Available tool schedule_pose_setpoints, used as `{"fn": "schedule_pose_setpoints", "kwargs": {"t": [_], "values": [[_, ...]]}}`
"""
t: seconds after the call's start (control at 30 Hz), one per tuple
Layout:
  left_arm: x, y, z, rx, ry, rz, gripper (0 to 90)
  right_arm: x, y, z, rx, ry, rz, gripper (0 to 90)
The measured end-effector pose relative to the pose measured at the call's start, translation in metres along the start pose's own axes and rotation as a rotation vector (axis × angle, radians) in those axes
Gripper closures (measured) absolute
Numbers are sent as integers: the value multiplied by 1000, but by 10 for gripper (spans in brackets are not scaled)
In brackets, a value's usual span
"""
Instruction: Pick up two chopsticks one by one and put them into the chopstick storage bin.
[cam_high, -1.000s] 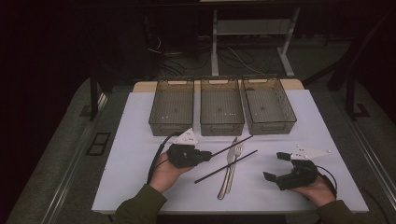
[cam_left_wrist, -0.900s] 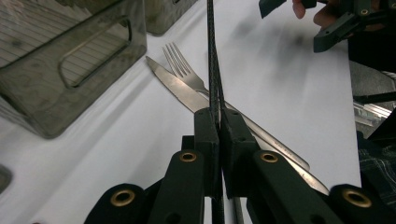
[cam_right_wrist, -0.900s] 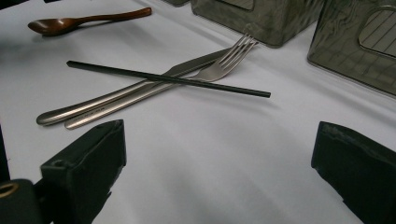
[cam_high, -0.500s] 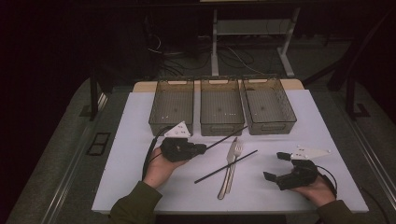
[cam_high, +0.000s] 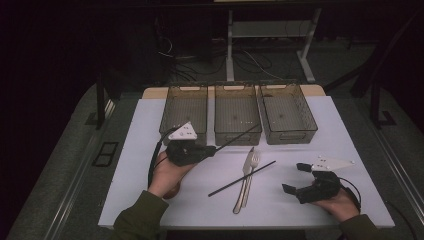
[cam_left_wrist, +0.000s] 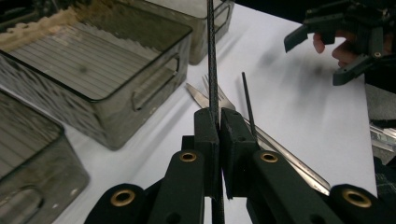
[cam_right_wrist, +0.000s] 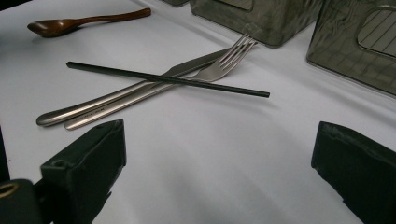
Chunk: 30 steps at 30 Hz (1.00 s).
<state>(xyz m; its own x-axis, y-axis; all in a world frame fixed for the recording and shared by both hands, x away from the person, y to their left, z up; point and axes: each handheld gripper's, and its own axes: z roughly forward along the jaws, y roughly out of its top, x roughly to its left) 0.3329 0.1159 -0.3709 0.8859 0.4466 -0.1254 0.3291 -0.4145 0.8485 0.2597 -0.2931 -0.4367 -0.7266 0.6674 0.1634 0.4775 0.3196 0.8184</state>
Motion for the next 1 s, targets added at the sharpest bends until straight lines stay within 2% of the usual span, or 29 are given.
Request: {"fn": "schedule_pose_setpoints", "kwargs": {"t": [0.27,1.0], "values": [[15,6,-9,-8,37,-4,850,0,0,0,1,0,-5,27],[68,31,-26,-13,171,-49,850,-1,-1,0,-2,-4,5,27]]}}
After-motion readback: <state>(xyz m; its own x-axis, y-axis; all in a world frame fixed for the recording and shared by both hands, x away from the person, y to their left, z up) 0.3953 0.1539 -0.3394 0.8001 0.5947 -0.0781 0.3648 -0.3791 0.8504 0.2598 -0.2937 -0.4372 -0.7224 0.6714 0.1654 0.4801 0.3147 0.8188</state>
